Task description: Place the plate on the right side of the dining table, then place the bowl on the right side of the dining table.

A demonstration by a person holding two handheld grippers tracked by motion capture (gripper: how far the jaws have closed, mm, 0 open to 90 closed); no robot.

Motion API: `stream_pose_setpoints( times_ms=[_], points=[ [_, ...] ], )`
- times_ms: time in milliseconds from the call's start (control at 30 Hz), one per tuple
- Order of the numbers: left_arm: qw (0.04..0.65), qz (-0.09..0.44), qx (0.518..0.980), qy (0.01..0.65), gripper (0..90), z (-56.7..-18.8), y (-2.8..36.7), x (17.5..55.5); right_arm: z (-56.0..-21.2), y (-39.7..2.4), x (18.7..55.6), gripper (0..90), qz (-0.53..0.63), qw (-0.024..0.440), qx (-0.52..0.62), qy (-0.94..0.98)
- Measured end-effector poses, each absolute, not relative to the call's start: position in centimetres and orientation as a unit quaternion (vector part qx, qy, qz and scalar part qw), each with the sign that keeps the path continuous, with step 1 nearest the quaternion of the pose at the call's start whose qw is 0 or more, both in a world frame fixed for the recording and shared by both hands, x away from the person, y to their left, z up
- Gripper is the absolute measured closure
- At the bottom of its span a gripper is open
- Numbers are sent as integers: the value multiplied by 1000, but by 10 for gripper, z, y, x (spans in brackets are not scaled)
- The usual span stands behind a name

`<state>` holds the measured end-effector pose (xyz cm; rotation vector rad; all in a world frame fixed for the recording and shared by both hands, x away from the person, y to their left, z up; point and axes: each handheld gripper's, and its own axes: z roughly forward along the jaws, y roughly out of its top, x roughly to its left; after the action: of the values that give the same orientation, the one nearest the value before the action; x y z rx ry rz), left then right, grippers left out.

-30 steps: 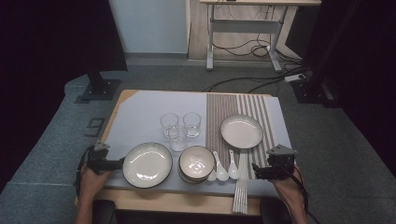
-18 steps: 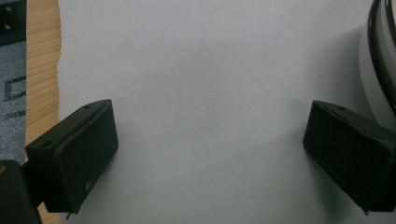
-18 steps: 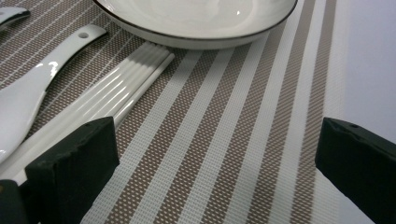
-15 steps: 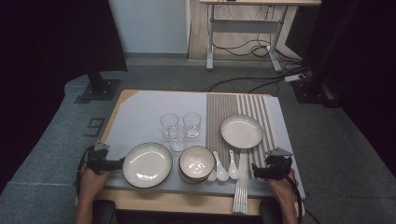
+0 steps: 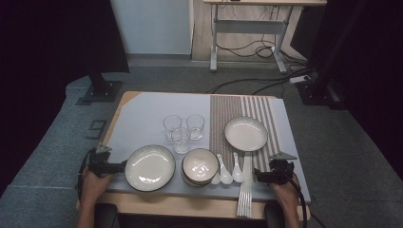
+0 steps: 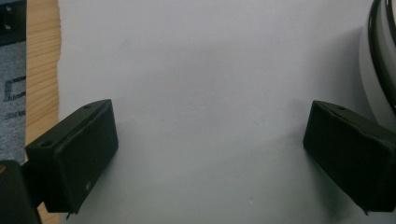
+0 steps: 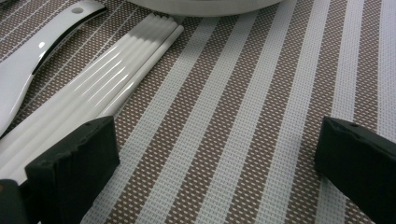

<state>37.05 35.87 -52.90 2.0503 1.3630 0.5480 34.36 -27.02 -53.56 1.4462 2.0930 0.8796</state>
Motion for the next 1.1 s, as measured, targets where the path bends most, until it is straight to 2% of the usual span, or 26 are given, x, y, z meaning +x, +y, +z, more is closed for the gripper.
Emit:
stream_pose_setpoints(
  times_ms=[1100],
  points=[
    [305, 206, 774, 515, 30, -529, 359, 371, -528, -268, 341, 0, 311, 228, 517, 765]
  ],
)
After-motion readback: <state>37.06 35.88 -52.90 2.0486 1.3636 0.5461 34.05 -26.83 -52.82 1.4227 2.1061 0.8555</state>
